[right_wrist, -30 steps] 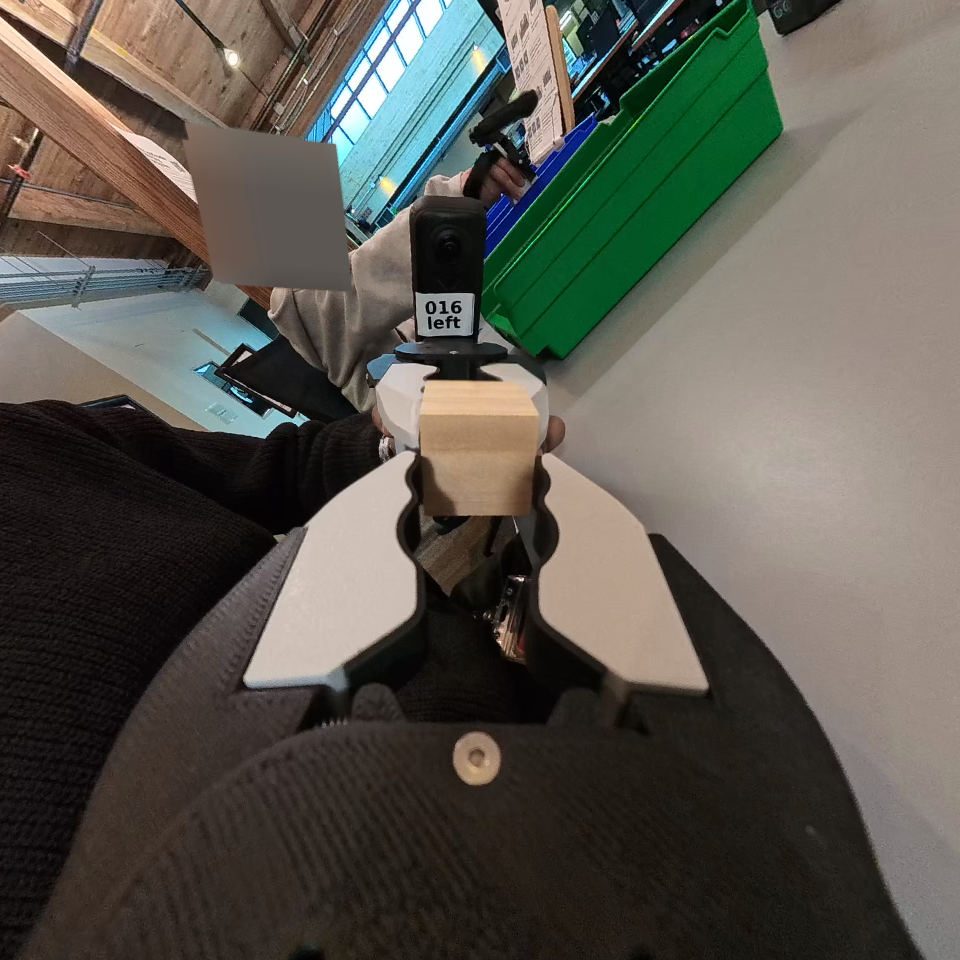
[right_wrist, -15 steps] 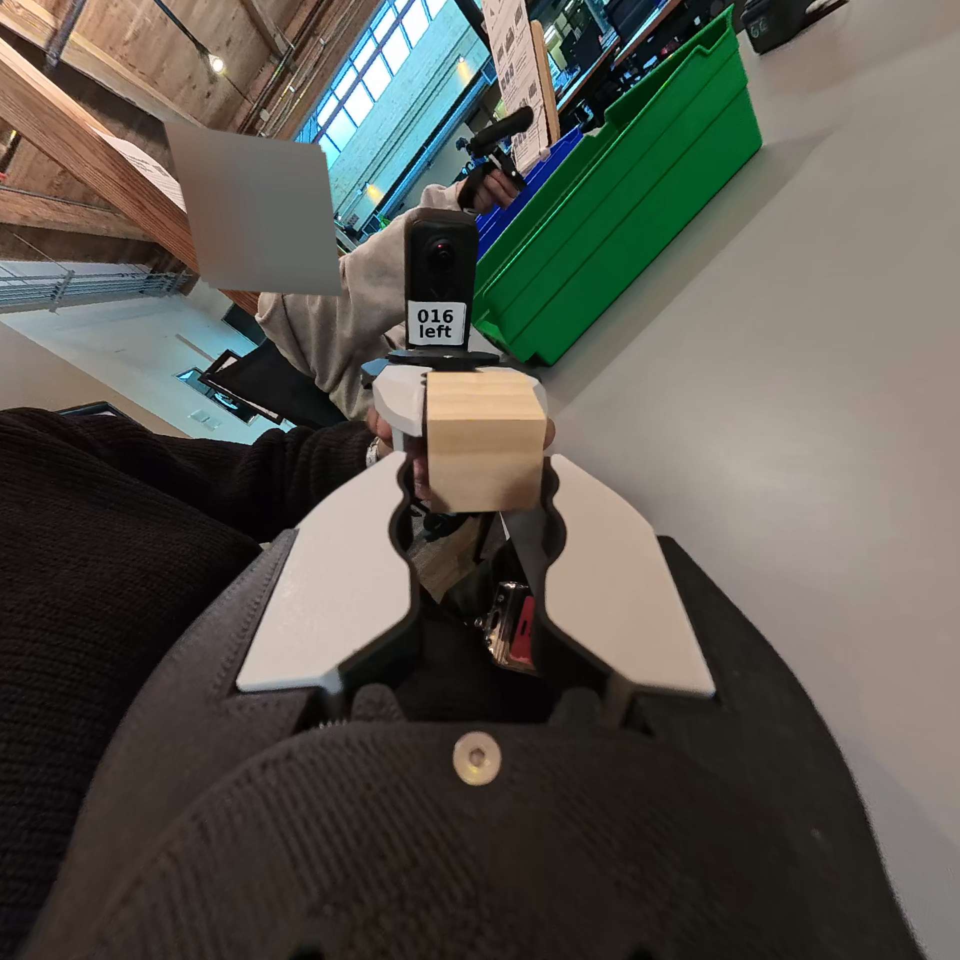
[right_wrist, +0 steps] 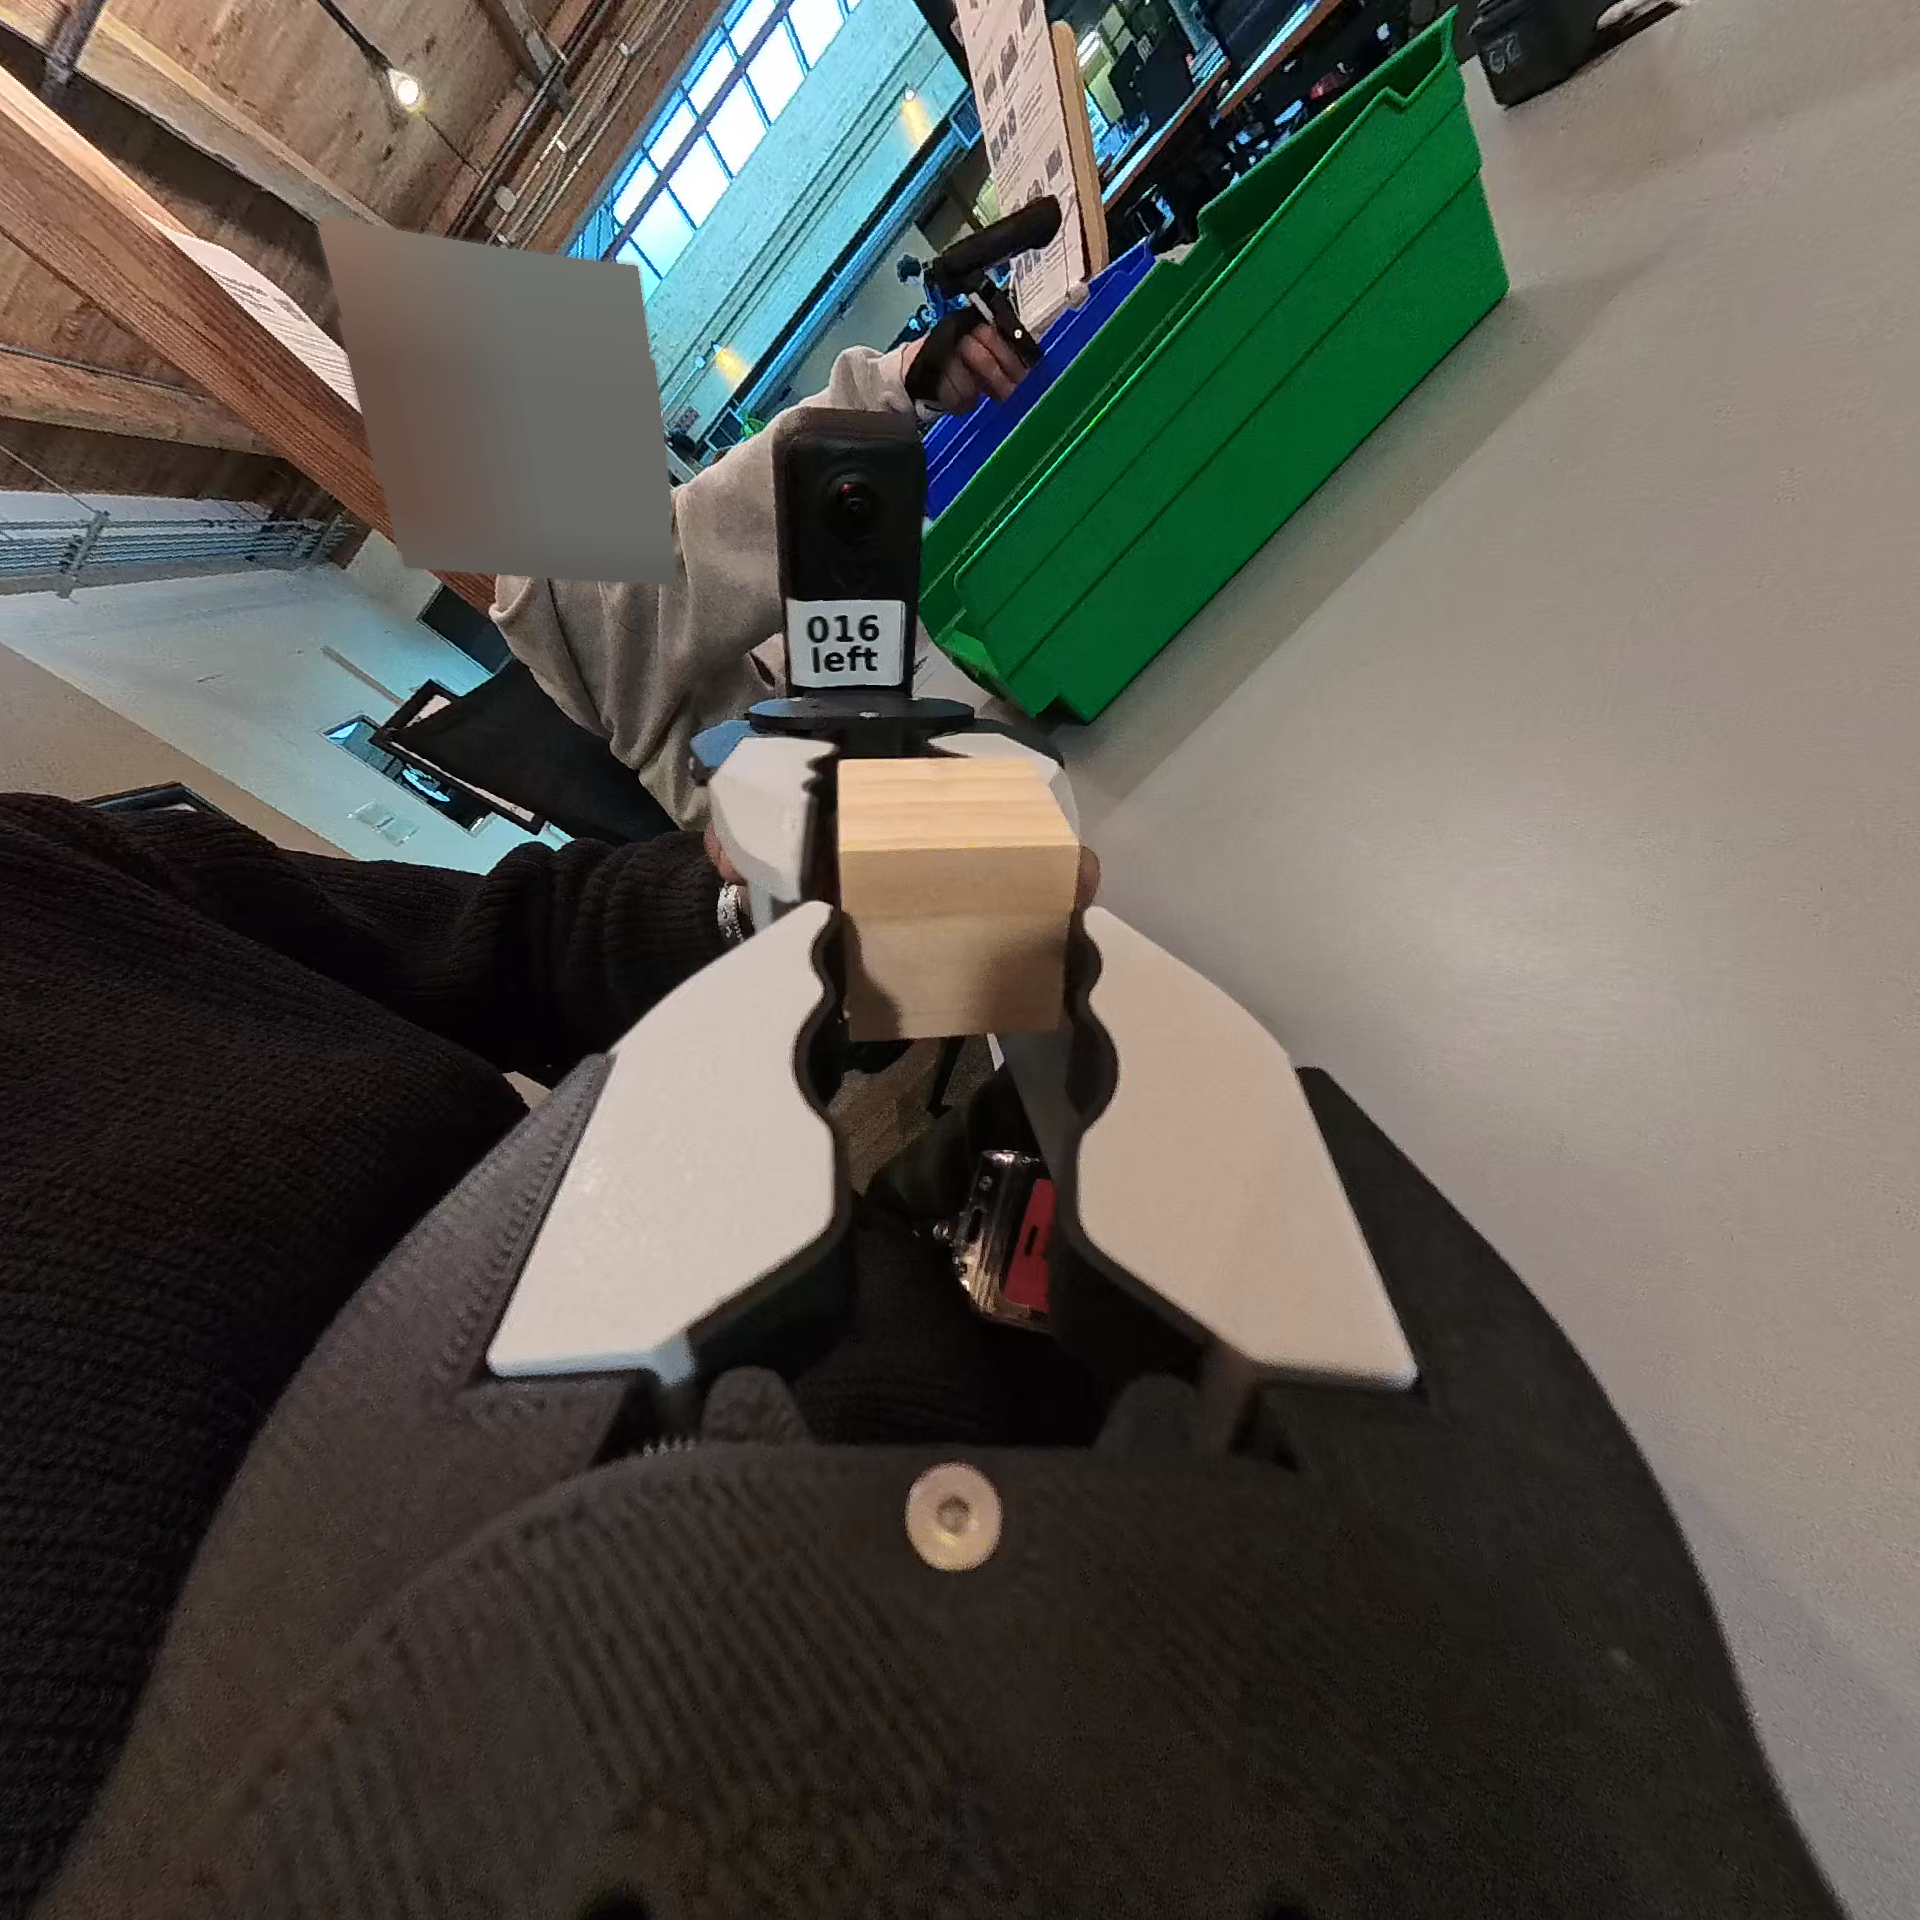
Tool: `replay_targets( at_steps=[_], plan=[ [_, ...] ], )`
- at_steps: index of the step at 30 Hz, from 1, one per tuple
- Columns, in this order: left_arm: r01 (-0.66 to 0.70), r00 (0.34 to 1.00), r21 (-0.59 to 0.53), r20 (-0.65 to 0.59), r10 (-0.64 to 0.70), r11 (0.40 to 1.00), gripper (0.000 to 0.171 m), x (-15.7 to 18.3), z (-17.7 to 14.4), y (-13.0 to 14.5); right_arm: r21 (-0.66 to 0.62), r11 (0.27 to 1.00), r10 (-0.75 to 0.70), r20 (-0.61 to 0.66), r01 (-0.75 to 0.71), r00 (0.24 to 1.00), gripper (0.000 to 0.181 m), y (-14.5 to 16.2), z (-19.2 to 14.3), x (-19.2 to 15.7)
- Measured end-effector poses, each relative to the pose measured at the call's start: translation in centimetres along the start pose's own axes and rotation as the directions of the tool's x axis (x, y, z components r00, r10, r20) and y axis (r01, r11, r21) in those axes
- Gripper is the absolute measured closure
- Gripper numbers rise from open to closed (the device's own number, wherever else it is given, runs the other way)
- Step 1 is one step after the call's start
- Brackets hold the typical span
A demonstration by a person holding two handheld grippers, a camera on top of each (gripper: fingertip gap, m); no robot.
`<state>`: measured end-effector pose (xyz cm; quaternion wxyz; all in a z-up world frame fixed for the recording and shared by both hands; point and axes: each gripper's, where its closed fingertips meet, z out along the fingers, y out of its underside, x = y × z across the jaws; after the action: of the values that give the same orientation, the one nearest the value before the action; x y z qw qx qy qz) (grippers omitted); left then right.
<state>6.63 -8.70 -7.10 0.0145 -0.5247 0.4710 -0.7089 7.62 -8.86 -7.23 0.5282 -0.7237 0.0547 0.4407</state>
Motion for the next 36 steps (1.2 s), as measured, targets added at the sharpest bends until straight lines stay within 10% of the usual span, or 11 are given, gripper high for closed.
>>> replay_targets(
  at_steps=[22,29,33,36],
  plan=[
    [-0.02,1.0,-0.008,0.005,0.02,1.0,0.121,-0.2,-0.1,-0.1,-0.003,0.998,-0.057,-0.002,0.057,0.998,0.14,-1.2,-1.2,-0.5],
    [-0.022,0.999,0.003,0.033,0.022,1.0,0.121,-0.8,-0.4,-0.4,0.115,0.903,-0.369,-0.283,0.413,0.885,0.14,-13.3,-13.1,0.8],
    [-0.015,0.999,-0.007,0.034,0.016,1.0,0.121,-1.0,-0.1,-0.2,-0.215,0.772,-0.63,-0.377,0.598,0.679,0.14,-17.8,-20.4,5.4],
    [-0.017,0.999,-0.018,0.039,0.018,1.0,0.122,-1.2,0.1,0.0,-0.524,0.713,-0.685,-0.379,0.466,0.623,0.14,-18.0,-25.3,12.4]
  ],
)
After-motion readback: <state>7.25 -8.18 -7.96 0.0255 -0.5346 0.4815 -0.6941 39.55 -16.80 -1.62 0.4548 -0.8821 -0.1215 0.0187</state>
